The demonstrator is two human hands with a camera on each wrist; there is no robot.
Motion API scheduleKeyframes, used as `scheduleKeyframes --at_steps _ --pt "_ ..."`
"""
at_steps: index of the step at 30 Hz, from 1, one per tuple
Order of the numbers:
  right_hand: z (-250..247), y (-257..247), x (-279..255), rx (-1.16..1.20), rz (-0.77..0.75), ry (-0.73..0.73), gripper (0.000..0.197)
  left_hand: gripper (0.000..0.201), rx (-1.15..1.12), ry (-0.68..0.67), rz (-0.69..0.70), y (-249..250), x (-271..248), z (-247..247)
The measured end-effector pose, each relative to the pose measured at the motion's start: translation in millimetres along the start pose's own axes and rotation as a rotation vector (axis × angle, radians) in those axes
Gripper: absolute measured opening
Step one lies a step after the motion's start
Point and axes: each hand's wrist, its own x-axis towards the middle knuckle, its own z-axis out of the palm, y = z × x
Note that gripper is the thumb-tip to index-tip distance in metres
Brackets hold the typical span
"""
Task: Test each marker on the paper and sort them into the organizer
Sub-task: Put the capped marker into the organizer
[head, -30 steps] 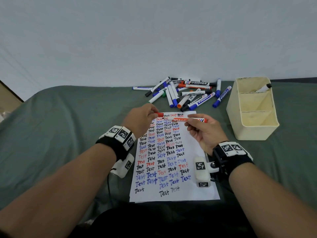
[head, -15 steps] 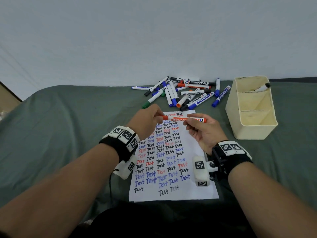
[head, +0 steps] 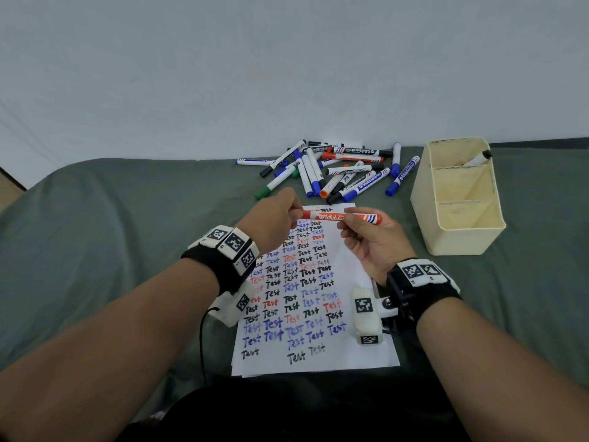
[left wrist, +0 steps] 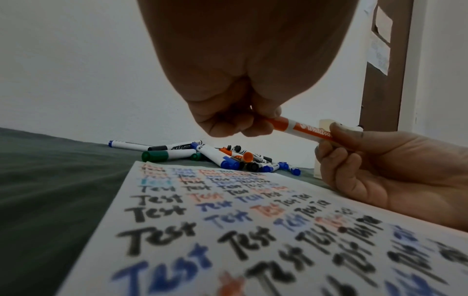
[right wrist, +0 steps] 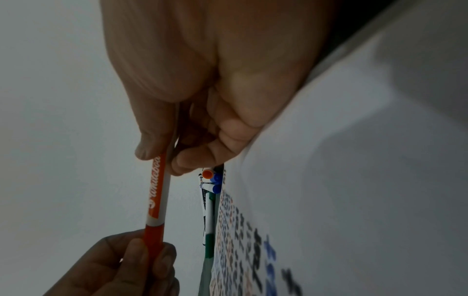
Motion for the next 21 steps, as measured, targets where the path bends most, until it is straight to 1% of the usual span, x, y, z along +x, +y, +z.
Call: scheduleKeyframes --at_steps 4,5,6,7,8,9,10,11,13,16,21 --pt "-1 2 2 -0.059 -0.004 0.02 0.012 0.01 0.067 -0.104 0.029 -10 9 -1" --pt "-1 2 2 -0.074 0.003 0.019 0.012 0.019 0.101 -0.127 0.025 -15 11 -1" --pt "-1 2 3 -0.08 0.011 0.017 0.012 0.039 0.152 -0.144 0.013 -20 14 0" --pt "-1 2 4 -0.077 0.017 0.019 0.012 0.066 0.215 -0.166 -0.008 -27 16 1" --pt "-2 2 5 -0.068 0.021 0.025 0.013 0.092 0.284 -0.208 -0.043 -33 18 2" --pt "-3 2 6 -0.059 0.027 0.034 0.015 0.113 0.347 -0.274 -0.082 -38 18 5" --pt "-3 1 6 -0.053 0.035 0.044 0.016 0.127 0.401 -0.35 -0.121 -43 17 8" --pt "-4 1 7 -0.048 0.041 0.051 0.016 0.134 0.44 -0.42 -0.153 -47 16 12" --pt "-3 1 7 -0.035 0.05 0.061 0.016 0.14 0.452 -0.498 -0.182 -53 14 18" --pt "-1 1 7 -0.012 0.043 0.066 0.015 0.145 0.428 -0.508 -0.188 -58 14 22" --pt "3 -2 4 -0.028 0.057 0.054 0.017 0.147 0.435 -0.524 -0.197 -63 17 24"
